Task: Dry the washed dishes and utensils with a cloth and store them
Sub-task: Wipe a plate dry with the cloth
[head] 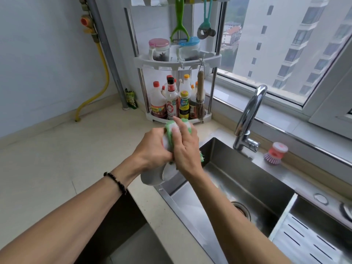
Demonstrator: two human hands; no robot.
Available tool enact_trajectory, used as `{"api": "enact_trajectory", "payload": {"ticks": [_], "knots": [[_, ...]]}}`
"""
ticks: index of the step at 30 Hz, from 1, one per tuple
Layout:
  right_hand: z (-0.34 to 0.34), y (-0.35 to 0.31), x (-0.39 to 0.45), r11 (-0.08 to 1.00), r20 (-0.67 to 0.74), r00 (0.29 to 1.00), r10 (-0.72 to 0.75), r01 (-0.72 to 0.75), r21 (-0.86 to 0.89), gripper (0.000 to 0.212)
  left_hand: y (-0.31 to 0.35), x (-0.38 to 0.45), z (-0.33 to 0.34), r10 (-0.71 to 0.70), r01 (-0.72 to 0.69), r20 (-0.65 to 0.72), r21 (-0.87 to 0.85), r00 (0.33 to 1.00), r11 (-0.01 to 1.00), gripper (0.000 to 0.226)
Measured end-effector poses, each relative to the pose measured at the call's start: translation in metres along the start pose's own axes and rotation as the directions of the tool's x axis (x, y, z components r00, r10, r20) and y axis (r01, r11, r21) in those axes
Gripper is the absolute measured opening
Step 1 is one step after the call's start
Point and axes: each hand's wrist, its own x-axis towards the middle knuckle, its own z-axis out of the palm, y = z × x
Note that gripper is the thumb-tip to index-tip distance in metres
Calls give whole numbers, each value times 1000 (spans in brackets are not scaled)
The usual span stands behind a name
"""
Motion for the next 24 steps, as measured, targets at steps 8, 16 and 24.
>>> {"api": "enact_trajectory", "payload": {"ticks": [8, 16, 24], "knots": [[-33, 17, 19, 835, -7, 875, 484, -459, 304, 46, -2, -22, -14, 94, -85, 39, -201, 995, 976, 56], [-37, -8, 27, 986, 144, 988, 48, -23, -164, 65, 3, -12, -24, -17, 29, 213, -50, 977, 998, 43], [-5, -16, 3, 981, -18, 995, -96, 92, -169, 46, -3, -6, -16, -30, 32, 39, -55, 999, 998, 42]]}}
